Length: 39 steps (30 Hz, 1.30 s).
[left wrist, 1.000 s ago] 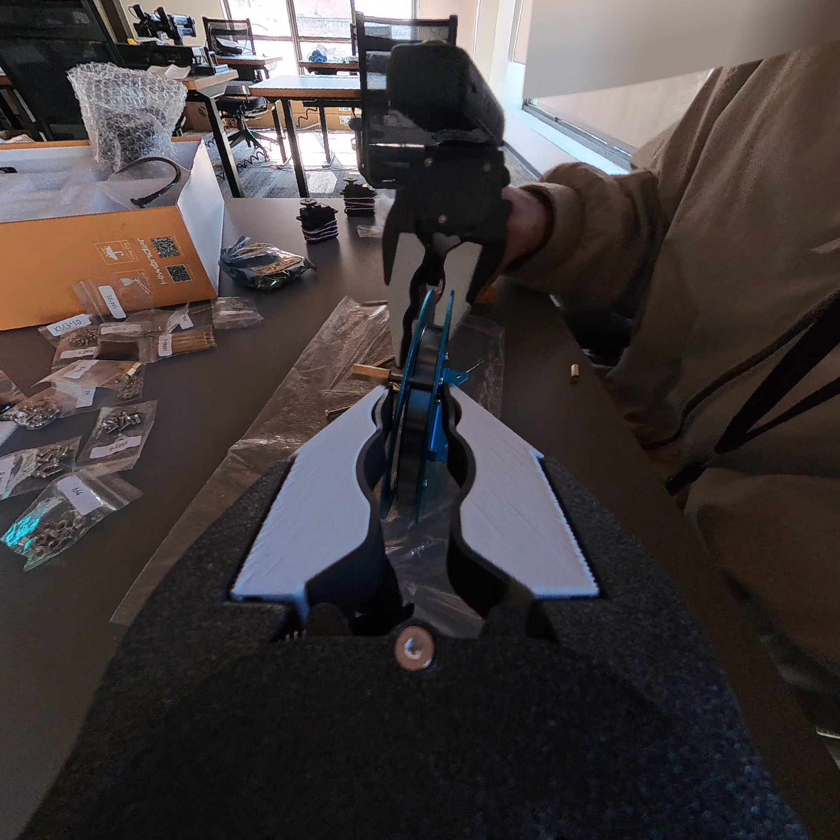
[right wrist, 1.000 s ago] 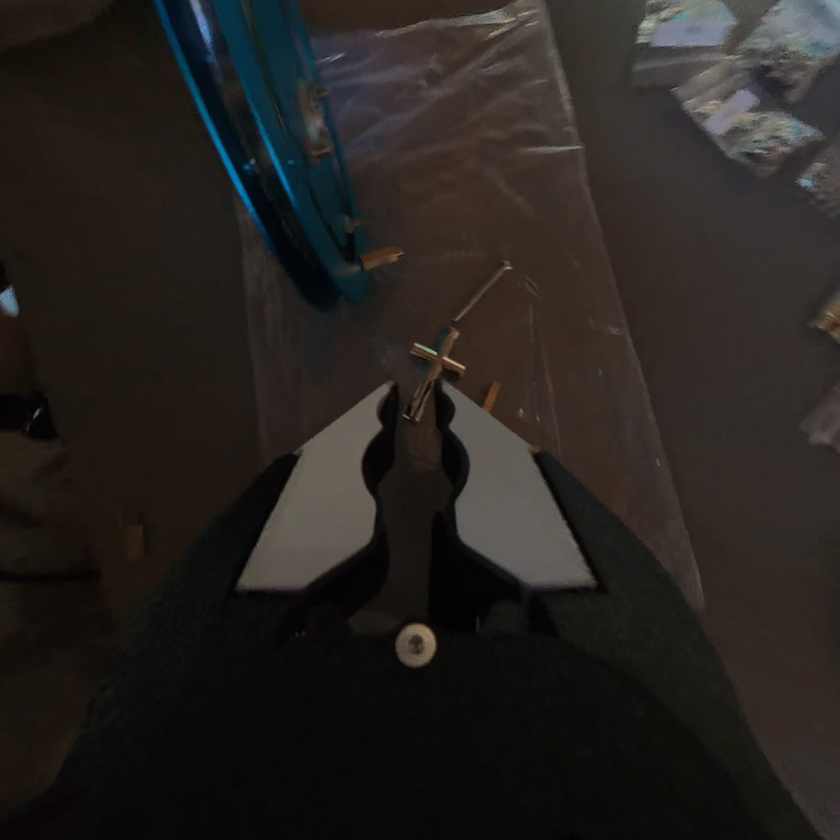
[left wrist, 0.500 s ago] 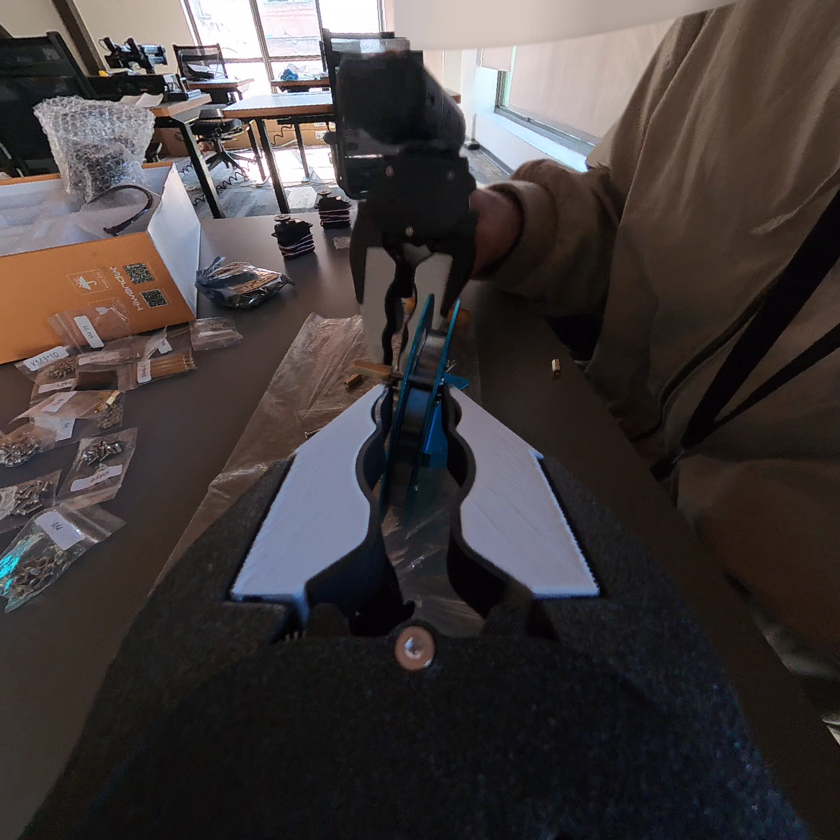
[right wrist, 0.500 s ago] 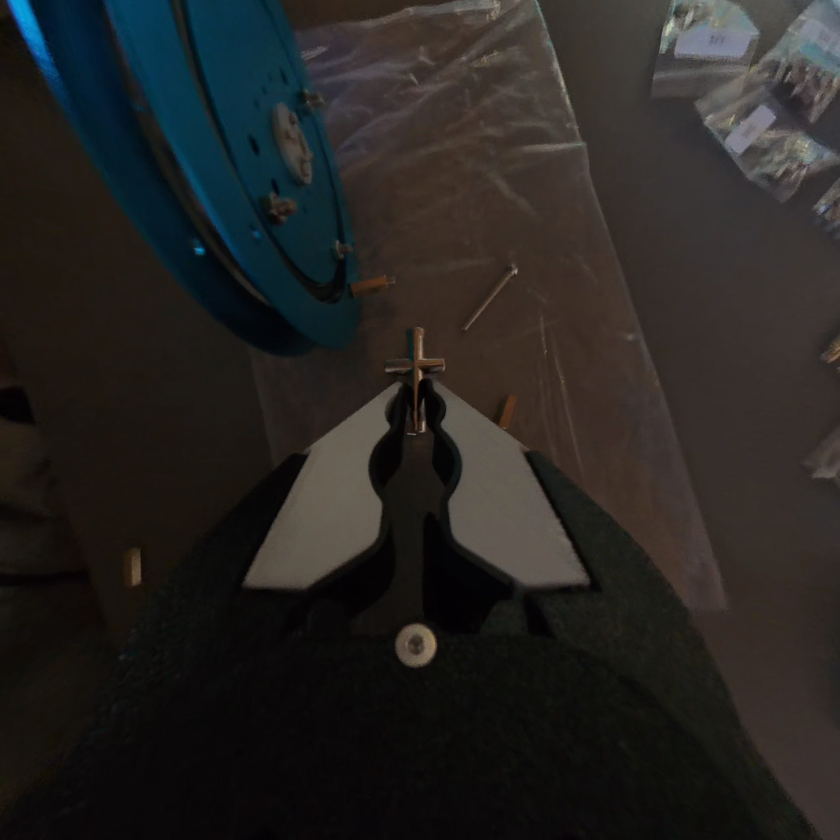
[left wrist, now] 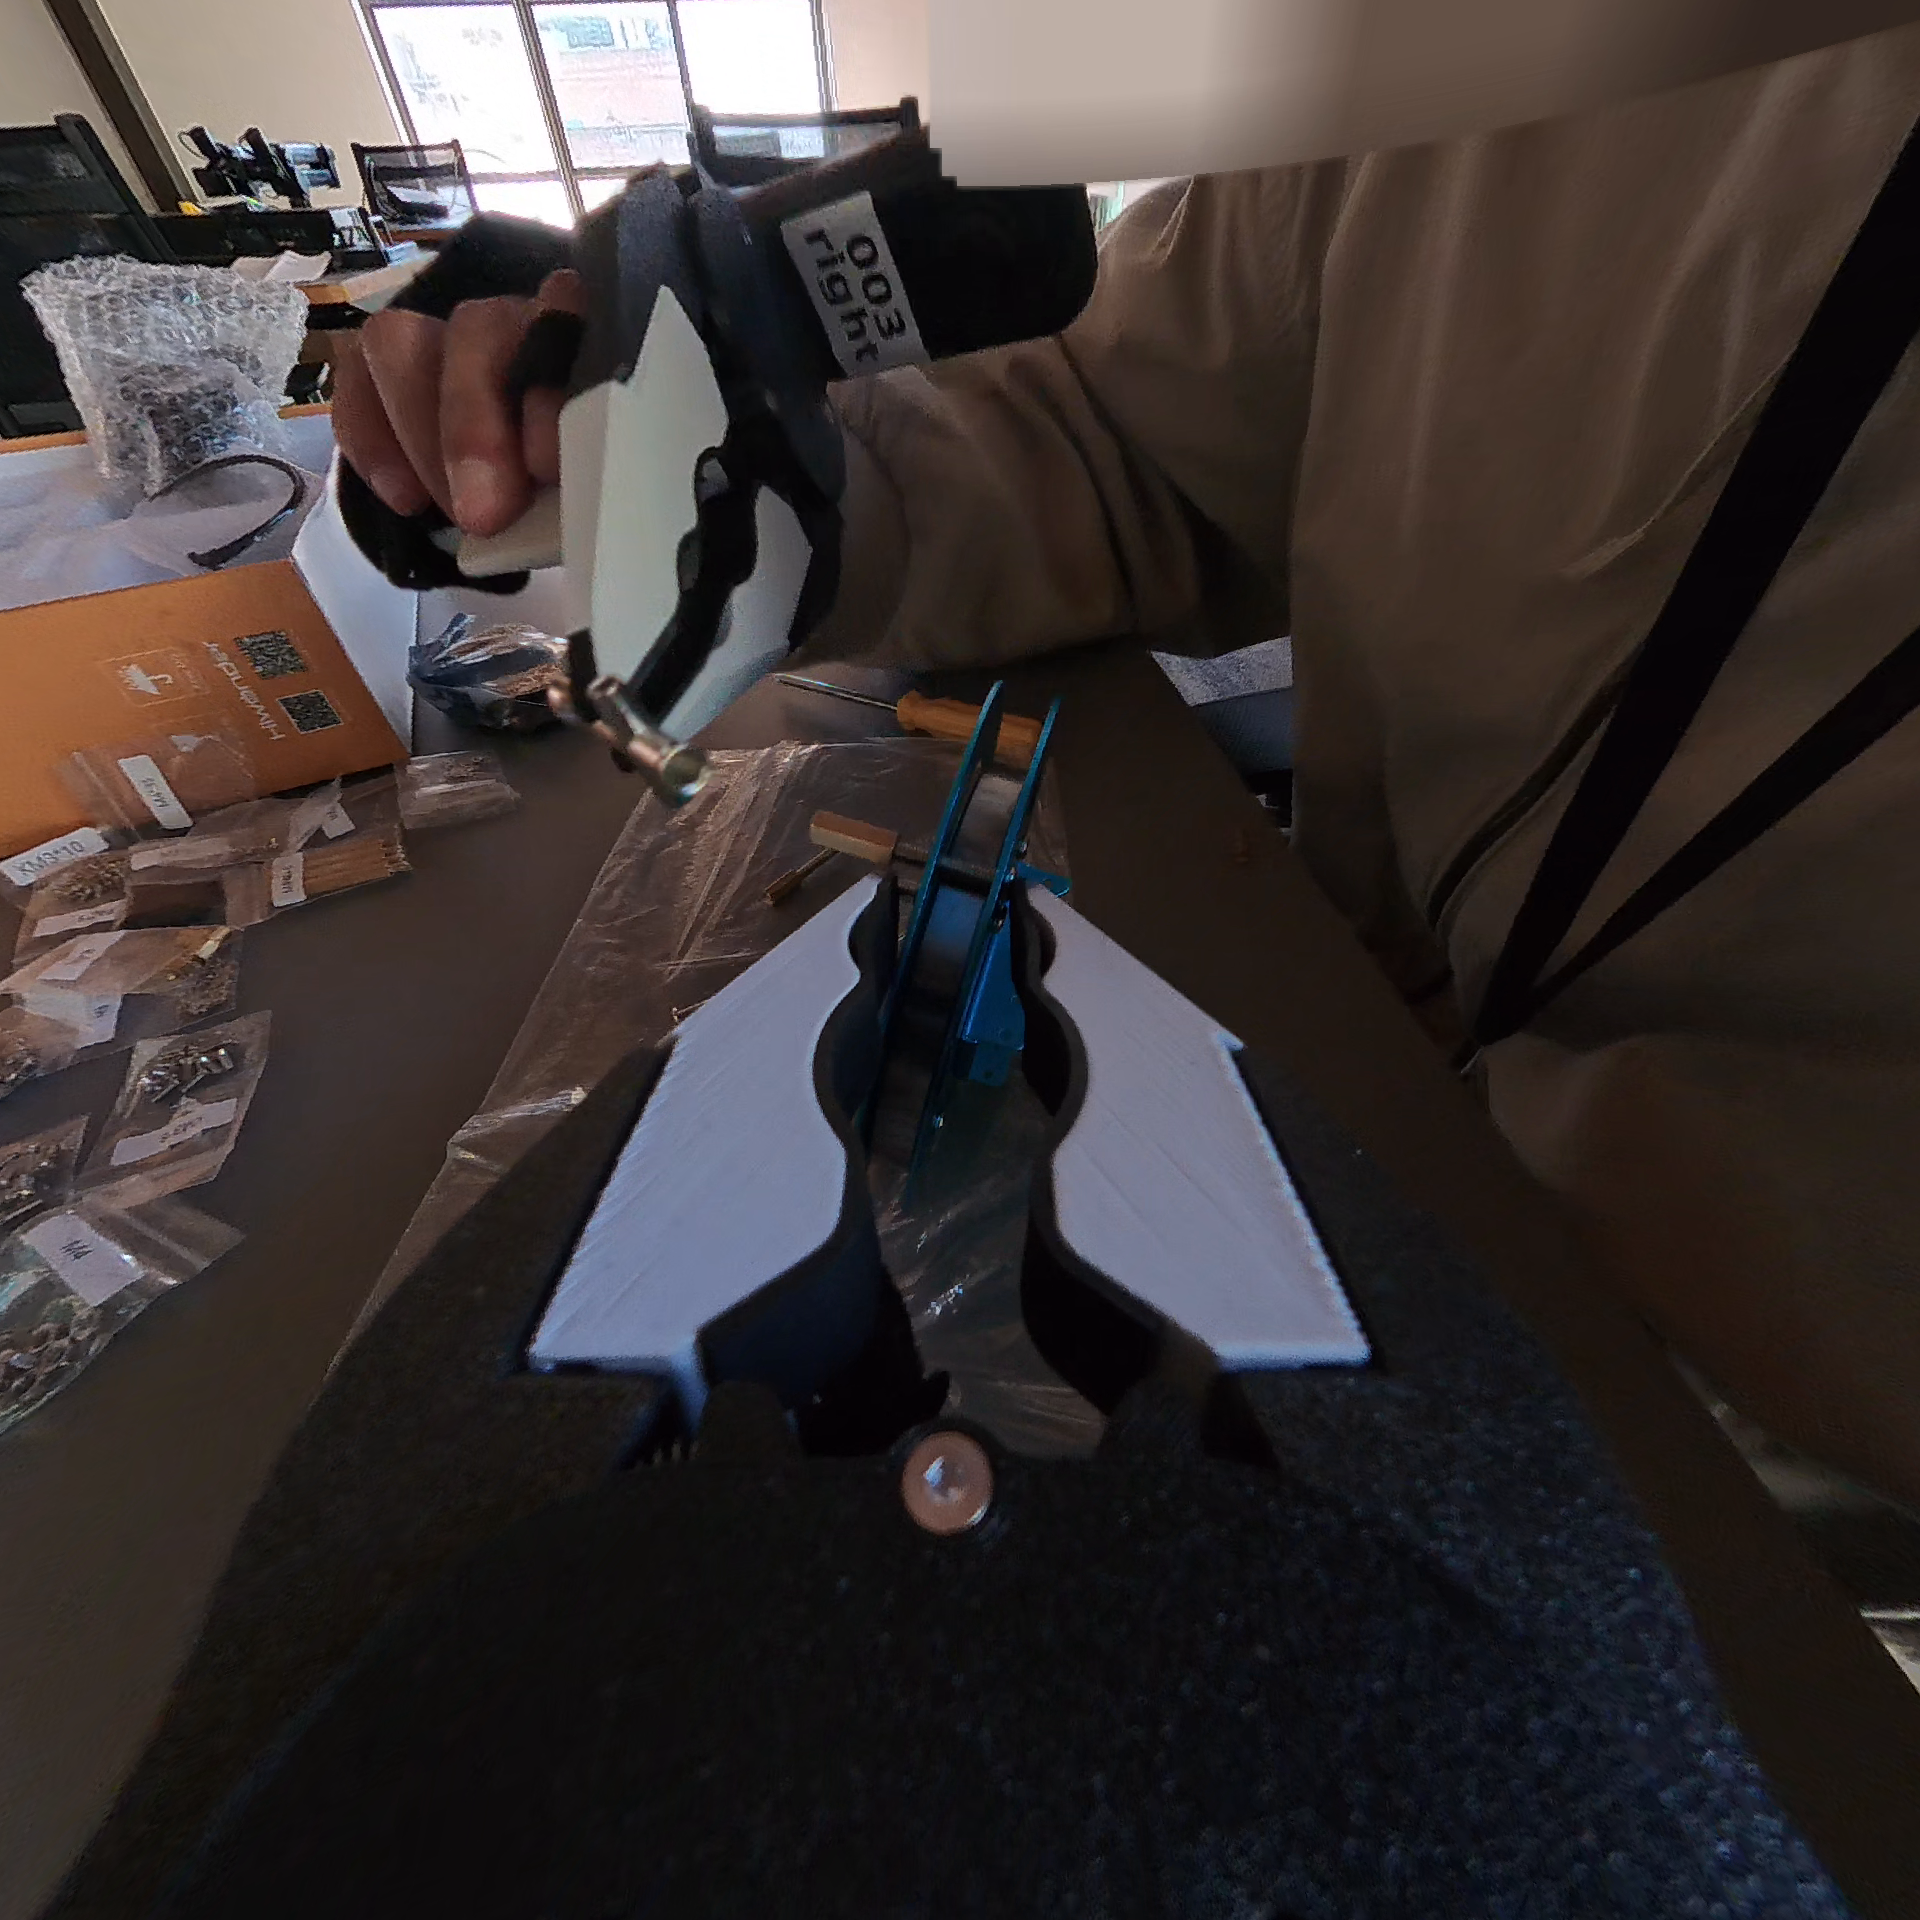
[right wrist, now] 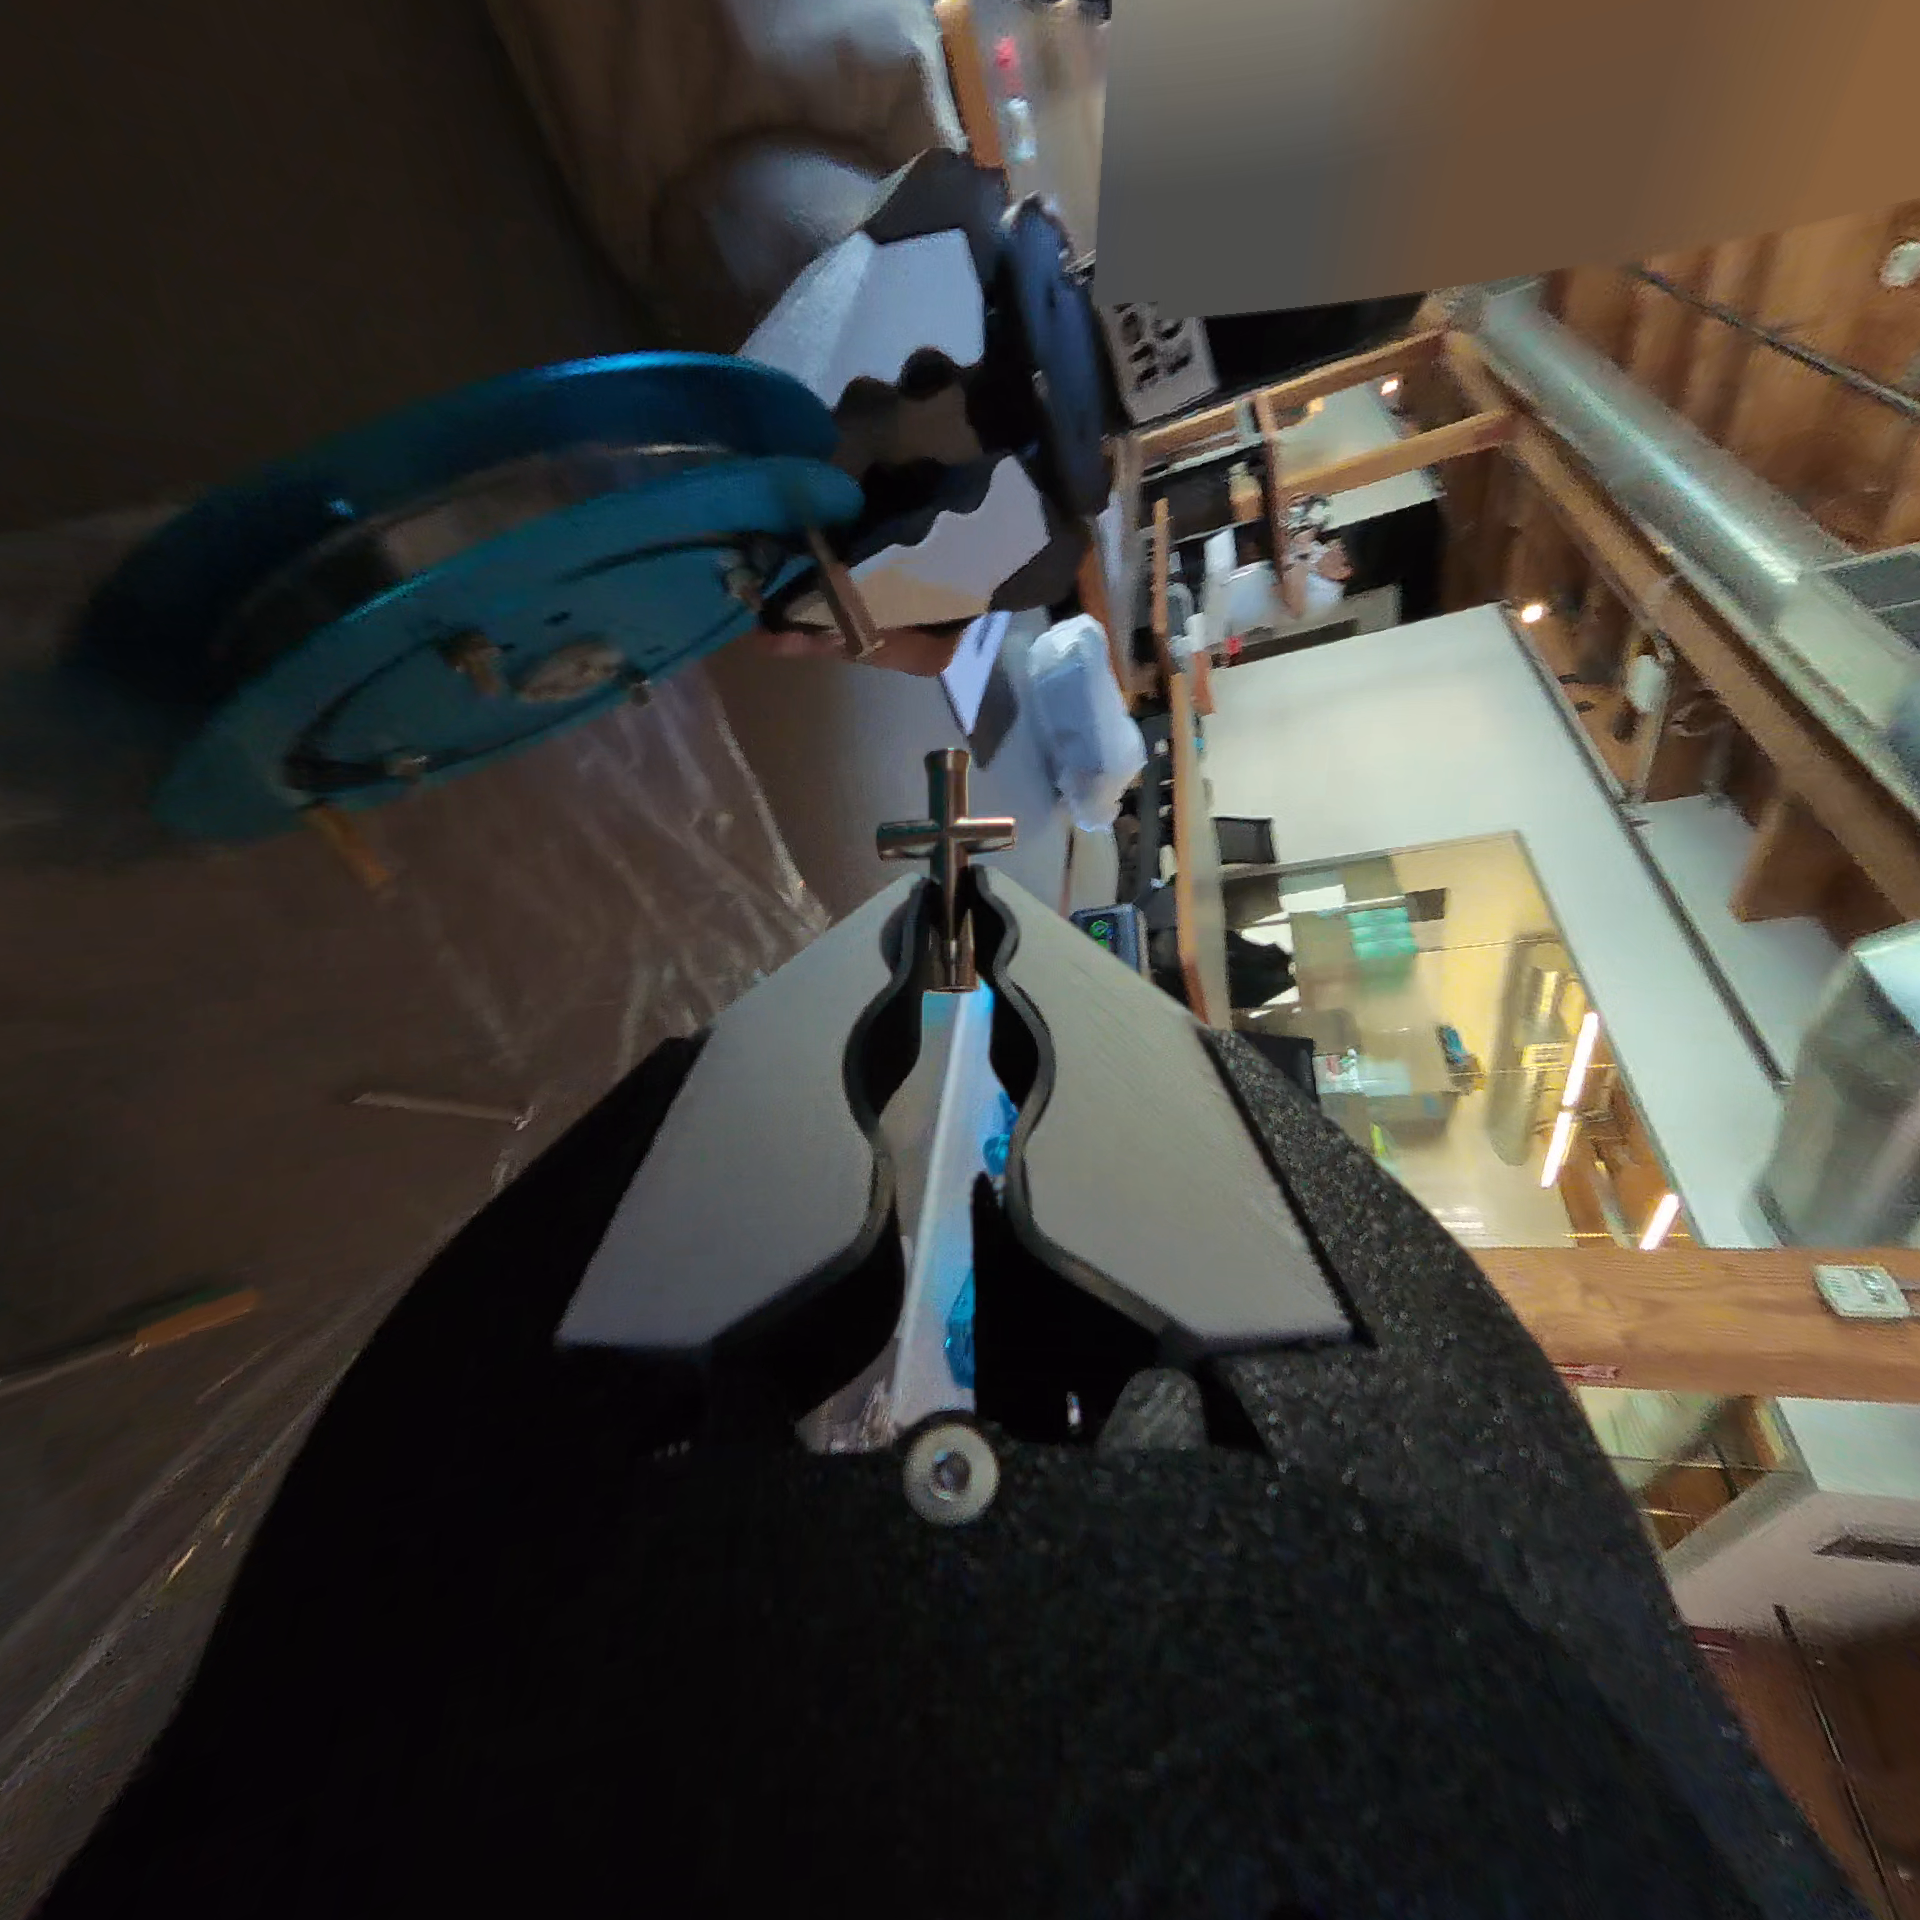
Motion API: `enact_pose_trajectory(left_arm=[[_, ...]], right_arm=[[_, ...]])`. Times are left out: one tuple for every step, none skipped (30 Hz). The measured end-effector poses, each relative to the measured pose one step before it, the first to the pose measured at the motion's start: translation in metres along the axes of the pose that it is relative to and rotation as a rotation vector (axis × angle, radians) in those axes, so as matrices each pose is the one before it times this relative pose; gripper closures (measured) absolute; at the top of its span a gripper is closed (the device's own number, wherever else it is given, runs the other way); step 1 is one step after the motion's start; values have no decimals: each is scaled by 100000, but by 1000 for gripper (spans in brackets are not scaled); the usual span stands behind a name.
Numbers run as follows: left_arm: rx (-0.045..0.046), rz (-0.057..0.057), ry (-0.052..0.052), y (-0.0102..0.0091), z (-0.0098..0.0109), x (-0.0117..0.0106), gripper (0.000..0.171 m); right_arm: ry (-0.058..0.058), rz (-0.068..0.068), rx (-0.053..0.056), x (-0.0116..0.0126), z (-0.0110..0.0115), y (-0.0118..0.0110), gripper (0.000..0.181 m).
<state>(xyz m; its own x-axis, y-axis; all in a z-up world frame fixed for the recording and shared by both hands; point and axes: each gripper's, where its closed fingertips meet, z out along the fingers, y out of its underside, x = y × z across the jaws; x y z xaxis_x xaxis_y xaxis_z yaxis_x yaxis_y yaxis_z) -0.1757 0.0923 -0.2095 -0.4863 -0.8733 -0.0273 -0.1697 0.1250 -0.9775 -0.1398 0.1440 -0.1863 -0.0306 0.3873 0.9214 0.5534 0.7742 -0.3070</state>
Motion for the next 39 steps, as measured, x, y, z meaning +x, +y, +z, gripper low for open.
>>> enact_pose_trajectory(left_arm=[[740, -1092, 165, 0, -27, -96, 152], [710, -1049, 247, 13, -37, -83, 152], [533, -938, 305, 5, -51, -75, 152], [231, -439, 282, 21, -51, -25, 152], [-134, 201, 316, 11, -20, 35, 152], [-81, 363, 202, 1, 0, 56, 152], [50, 224, 118, -9, 14, 40, 152], [-25, -144, 130, -10, 17, 5, 152], [170, -335, 202, 12, -17, -9, 152], [204, -295, 5, -3, -16, -39, 152], [16, -158, 22, -1, -5, -17, 152], [-45, -22, 308, 7, -8, 36, 152], [-15, 110, 127, 2, 0, 32, 152], [-110, 191, -132, 1, 19, -2, 152], [-81, 170, 273, 0, 4, 66, 152], [-48, 372, 353, 7, 1, 90, 152], [-56, 211, -147, -7, 19, 8, 152], [0, -85, -92, -2, 12, -26, 152], [92, -141, 548, 1, -15, 66, 152], [53, -25, 314, 4, -3, 51, 152], [12, 83, 148, -1, -3, 29, 152], [-26, 29, 455, 4, -2, 62, 152], [36, -19, 1095, 9, -18, 156, 152], [112, -52, 1420, 20, -20, 187, 152], [-56, -58, 896, 10, -15, 112, 152], [-161, -290, 860, 14, -24, 88, 152], [-114, -543, 992, -4, -24, 88, 152], [59, -430, 615, -6, -19, 47, 152], [49, -405, 602, -13, -30, 49, 153], [98, -181, 144, -2, -8, 8, 153], [120, -313, -268, 6, -19, -80, 153], [131, -691, -47, 2, -17, -72, 153], [216, -769, 165, 13, -38, -66, 153], [220, -789, 382, 4, -53, -36, 153], [147, -661, 632, 11, -37, 23, 153], [20, -538, 905, 18, -34, 92, 153], [-33, -161, 709, 7, -16, 108, 153], [-49, -70, 703, 3, 28, 130, 153], [-48, -327, 758, -2, 39, 122, 153]], right_arm=[[3494, -639, 4020, 232, 15, -542, 175], [2676, -3165, 3016, 71, 47, -455, 176], [1327, -3293, -1134, -207, 151, 121, 175], [-1102, -4154, 84, -601, 128, -29, 175], [131, -3754, 441, -333, 39, -33, 176], [1120, -406, -160, -44, 26, 146, 176], [-185, 1051, 1255, -115, 26, -44, 176], [444, 461, 1978, -3, -3, -181, 176], [660, -635, 689, 56, 16, -12, 175], [-558, -772, 81, -98, 72, 89, 175], [-1993, -716, 577, -344, 96, -22, 176], [330, -1259, 731, 5, 30, -117, 175], [191, -778, 1414, 33, 41, -251, 175], [-1151, 206, 283, -122, 142, -76, 175], [54, -1064, -317, 39, 94, -22, 175], [782, -1246, 544, 144, -13, -166, 175], [-33, 49, 615, 63, 1, -115, 176], [-156, 385, 75, 58, -6, -39, 175], [582, -547, 707, 121, -58, -185, 175], [-491, -770, -38, -65, -7, -60, 175], [25, -826, -163, 24, -4, -40, 175], [65, -750, 122, 48, 7, -47, 175], [-357, -407, 395, 2, 61, -74, 175], [-629, -984, 922, -13, 108, -128, 175], [-897, -1683, 500, 6, 162, -27, 176], [-1008, -1962, 279, 82, 187, 42, 175], [-1164, -1181, 673, 133, 185, -6, 175], [-1252, -643, 203, 100, 183, 47, 175], [-1022, -813, 178, 35, 94, 14, 175], [-1151, -484, 164, -91, 34, -4, 175], [-1216, 584, -324, -131, 6, 77, 176], [124, 569, -425, 39, -73, 68, 175], [392, -114, -712, 32, -80, 40, 175], [964, -884, -1083, 62, -56, 8, 175], [729, -1466, -1492, 0, 14, 8, 175], [636, -1589, -1325, -26, 55, -32, 175], [1406, -1779, -1117, 76, 59, -86, 176], [1383, -1928, -1068, 65, 60, -77, 176], [1137, -1880, -693, 24, 55, -100, 175]])
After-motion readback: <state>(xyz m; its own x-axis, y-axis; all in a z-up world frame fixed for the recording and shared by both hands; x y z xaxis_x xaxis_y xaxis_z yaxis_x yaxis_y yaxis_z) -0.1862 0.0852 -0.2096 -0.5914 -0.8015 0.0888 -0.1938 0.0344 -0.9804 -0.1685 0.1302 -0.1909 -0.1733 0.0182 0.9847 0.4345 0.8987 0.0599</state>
